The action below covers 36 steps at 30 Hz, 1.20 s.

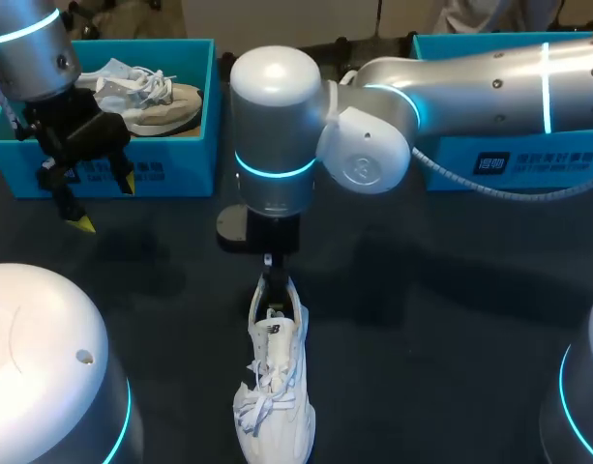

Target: Take the shoe out of the shoebox, open the shoe tongue, remove and reinsert the insole, then place the shoe into the shoebox

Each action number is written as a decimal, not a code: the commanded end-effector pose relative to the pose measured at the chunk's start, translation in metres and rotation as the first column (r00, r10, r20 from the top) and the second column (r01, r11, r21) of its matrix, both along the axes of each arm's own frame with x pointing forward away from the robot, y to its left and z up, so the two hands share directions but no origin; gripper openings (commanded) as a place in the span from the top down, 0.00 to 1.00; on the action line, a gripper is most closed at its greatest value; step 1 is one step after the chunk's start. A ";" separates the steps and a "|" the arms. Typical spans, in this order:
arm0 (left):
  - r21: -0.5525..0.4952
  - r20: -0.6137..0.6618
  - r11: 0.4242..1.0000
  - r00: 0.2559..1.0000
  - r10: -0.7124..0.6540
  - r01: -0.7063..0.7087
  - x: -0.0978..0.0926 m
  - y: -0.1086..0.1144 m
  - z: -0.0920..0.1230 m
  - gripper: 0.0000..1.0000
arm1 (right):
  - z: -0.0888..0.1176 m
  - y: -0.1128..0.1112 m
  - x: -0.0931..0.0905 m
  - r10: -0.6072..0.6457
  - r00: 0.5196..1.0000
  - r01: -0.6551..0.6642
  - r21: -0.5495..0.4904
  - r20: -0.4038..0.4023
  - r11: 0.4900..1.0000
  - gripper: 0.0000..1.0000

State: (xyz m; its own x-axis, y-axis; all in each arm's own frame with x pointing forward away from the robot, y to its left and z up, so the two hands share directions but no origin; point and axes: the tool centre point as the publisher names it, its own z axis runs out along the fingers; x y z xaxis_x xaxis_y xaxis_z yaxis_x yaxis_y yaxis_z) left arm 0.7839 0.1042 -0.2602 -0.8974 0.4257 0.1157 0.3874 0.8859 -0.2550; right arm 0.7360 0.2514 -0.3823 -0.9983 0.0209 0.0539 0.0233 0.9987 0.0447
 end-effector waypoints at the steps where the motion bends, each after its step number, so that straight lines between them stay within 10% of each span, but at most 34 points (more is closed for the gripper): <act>1: 0.002 0.000 1.000 1.000 -0.001 0.001 0.000 0.000 0.000 0.00 | -0.005 0.000 -0.002 -0.007 1.000 0.007 0.007 0.002 1.000 0.54; 4: 0.002 0.000 1.000 1.000 -0.001 0.001 0.000 0.000 0.000 0.00 | -0.005 -0.001 -0.004 -0.019 1.000 0.019 0.004 0.004 1.000 0.69; 6: 0.002 0.000 1.000 1.000 -0.001 0.001 0.000 0.000 0.000 0.00 | -0.005 -0.002 -0.007 -0.026 1.000 0.026 0.005 0.004 1.000 1.00; 24: 0.002 0.000 1.000 1.000 -0.001 0.001 0.000 0.000 0.000 0.00 | 0.049 -0.013 -0.006 -0.014 0.995 0.017 -0.035 0.099 0.999 1.00; 36: 0.002 0.000 1.000 1.000 -0.001 0.001 0.000 0.000 0.000 0.00 | 0.137 -0.029 0.033 0.098 0.982 -0.089 -0.065 0.161 0.994 1.00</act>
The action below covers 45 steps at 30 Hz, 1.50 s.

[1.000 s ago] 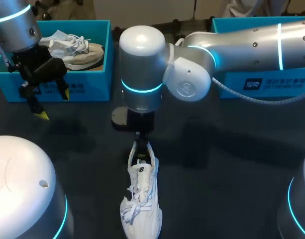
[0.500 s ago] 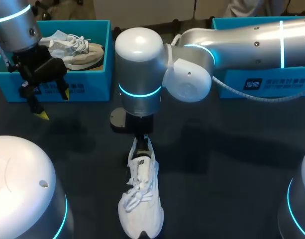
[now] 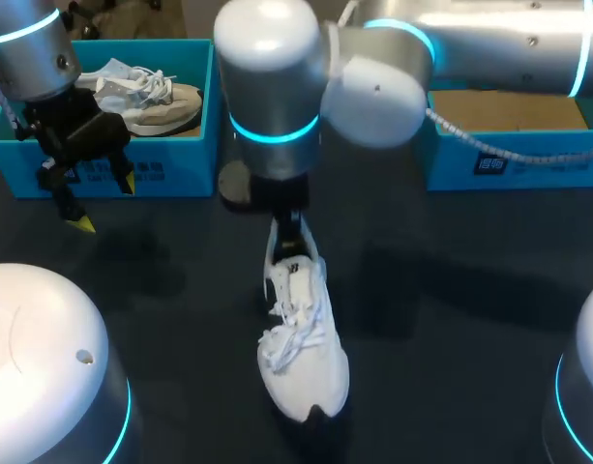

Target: Take the shoe out of the shoebox, open the shoe tongue, remove and reinsert the insole, then place the shoe into the shoebox

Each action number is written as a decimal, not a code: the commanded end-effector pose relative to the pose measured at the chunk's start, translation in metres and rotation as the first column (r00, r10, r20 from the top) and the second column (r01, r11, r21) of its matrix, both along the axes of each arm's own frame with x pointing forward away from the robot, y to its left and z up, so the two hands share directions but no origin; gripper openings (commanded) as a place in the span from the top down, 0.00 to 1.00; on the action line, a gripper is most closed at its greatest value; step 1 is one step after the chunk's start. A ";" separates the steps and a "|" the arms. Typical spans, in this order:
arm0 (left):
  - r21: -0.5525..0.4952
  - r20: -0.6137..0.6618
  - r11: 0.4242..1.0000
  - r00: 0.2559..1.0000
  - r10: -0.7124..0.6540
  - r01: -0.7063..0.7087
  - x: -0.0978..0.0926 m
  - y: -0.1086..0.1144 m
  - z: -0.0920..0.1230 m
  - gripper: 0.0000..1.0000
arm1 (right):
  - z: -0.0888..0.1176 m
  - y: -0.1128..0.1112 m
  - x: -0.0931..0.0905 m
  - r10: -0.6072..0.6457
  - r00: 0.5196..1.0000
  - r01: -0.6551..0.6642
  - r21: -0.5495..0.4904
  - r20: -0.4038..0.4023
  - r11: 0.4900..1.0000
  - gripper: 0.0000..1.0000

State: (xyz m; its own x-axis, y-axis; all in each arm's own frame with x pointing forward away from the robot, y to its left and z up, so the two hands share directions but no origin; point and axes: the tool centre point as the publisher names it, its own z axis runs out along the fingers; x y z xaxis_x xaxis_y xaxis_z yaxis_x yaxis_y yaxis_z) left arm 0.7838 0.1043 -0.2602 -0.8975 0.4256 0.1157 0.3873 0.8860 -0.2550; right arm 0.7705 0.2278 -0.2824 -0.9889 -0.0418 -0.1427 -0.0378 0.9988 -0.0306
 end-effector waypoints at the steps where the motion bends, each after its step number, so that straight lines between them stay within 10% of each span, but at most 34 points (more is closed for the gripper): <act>1: 0.002 0.000 1.000 1.000 -0.001 0.001 0.000 0.000 0.000 0.00 | 0.037 -0.006 -0.002 0.035 0.999 -0.034 0.013 -0.035 0.999 1.00; 17: 0.002 0.000 1.000 1.000 -0.001 0.001 0.000 0.000 0.000 0.00 | 0.037 -0.006 0.000 0.018 0.999 -0.018 0.008 -0.037 1.000 1.00; 45: 0.002 0.000 1.000 1.000 -0.001 0.001 0.000 0.000 0.000 0.00 | 0.122 -0.134 0.126 0.111 0.987 -0.106 -0.049 0.112 0.993 1.00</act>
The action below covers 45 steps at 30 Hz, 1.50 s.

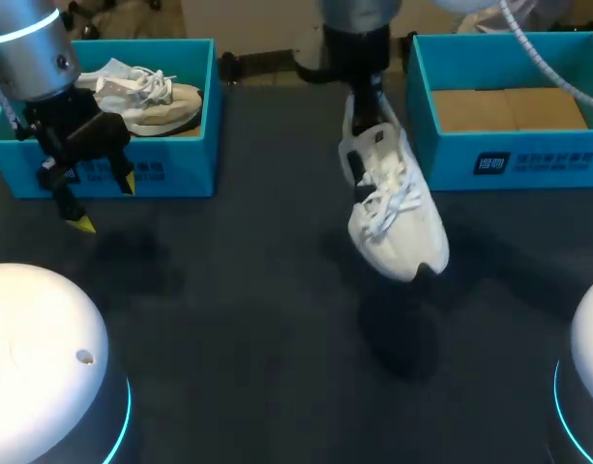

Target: Take the shoe out of the shoebox, open the shoe tongue, remove and reinsert the insole, then place the shoe into the shoebox

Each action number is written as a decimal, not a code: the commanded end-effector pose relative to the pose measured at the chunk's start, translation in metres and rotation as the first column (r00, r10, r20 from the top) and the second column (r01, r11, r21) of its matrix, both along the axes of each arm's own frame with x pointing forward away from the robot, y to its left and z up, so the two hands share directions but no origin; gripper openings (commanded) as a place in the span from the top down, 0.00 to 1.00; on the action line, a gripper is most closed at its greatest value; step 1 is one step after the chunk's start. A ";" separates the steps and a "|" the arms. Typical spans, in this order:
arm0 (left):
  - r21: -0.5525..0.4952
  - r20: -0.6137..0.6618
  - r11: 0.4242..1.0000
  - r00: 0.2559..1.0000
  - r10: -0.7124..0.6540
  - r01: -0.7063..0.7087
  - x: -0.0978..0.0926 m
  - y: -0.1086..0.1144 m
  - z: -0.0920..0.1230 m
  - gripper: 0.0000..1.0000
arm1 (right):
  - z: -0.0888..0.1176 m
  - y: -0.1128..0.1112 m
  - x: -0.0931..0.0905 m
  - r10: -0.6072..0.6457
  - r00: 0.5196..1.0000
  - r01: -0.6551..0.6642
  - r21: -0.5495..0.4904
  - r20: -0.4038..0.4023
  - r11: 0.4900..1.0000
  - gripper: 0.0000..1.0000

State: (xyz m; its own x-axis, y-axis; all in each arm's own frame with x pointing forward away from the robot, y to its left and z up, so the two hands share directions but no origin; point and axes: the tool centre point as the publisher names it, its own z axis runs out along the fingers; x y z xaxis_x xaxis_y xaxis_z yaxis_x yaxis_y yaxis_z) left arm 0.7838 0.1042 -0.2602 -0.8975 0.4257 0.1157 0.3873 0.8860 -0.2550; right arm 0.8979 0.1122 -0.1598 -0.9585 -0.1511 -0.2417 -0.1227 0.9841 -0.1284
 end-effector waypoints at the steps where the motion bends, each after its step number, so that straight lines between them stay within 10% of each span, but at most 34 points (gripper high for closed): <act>1: 0.002 0.000 1.000 1.000 -0.001 0.001 0.000 0.000 0.000 0.00 | -0.001 -0.018 -0.002 0.017 1.000 -0.017 0.046 0.003 0.999 1.00; 19: 0.002 0.000 1.000 1.000 -0.001 0.001 0.000 0.000 0.000 0.00 | -0.001 -0.018 -0.002 0.017 1.000 -0.017 0.046 0.003 0.999 1.00; 31: 0.002 0.000 1.000 1.000 -0.001 0.001 0.000 0.000 0.000 0.00 | 0.053 -0.081 0.045 -0.059 0.997 0.062 -0.060 0.042 0.996 1.00; 45: 0.002 0.000 1.000 1.000 -0.001 0.001 0.000 0.000 0.000 0.00 | 0.050 -0.152 0.117 -0.049 0.998 0.051 -0.050 0.039 0.997 1.00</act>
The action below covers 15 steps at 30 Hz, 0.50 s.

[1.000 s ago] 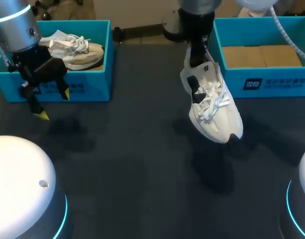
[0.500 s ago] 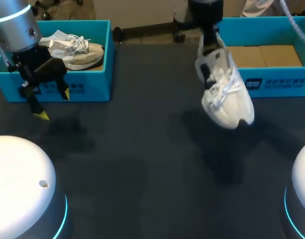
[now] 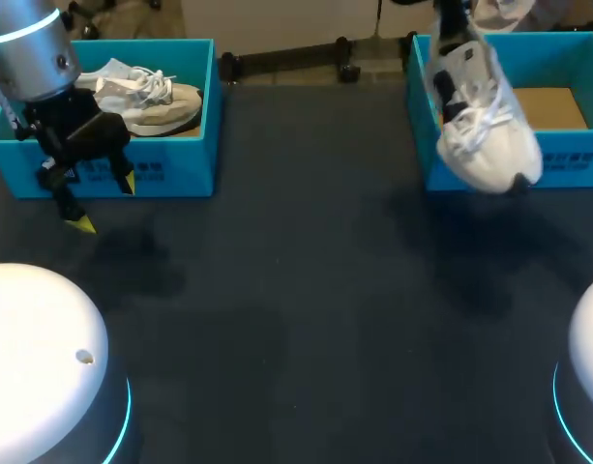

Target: Take the shoe out of the shoebox, open the shoe tongue, remove and reinsert the insole, then place the shoe into the shoebox

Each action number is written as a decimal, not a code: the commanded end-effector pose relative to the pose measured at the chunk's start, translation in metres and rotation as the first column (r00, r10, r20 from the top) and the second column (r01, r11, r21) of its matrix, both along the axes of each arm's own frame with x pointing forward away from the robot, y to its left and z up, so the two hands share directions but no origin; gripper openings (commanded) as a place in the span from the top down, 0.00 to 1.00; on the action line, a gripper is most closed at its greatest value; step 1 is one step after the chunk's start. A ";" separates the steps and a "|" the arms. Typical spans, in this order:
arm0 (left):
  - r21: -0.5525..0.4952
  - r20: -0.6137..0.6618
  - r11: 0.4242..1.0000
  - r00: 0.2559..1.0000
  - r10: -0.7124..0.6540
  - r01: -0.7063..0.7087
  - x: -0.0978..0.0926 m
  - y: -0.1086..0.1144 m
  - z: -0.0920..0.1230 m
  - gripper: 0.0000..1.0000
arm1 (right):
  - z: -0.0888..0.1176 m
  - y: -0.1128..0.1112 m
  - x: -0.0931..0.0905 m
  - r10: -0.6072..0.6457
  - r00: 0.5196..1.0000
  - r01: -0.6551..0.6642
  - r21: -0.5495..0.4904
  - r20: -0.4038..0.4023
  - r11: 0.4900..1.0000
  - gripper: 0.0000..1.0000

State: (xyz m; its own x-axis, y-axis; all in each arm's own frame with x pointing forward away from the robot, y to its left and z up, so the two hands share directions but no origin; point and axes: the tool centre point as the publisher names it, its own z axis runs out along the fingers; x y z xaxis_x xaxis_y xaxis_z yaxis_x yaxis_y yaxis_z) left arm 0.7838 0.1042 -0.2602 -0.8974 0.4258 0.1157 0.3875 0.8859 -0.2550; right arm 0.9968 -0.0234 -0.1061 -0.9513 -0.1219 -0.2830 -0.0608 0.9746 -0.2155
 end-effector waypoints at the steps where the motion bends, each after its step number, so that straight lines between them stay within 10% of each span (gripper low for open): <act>1: 0.002 0.000 1.000 1.000 0.000 0.000 0.000 0.000 0.000 0.00 | -0.005 -0.021 0.022 -0.002 1.000 0.002 0.021 -0.019 1.000 1.00; 15: 0.002 0.000 1.000 1.000 0.000 0.000 0.000 0.000 0.000 0.00 | -0.008 -0.032 0.033 -0.030 0.999 0.031 0.023 -0.024 0.999 1.00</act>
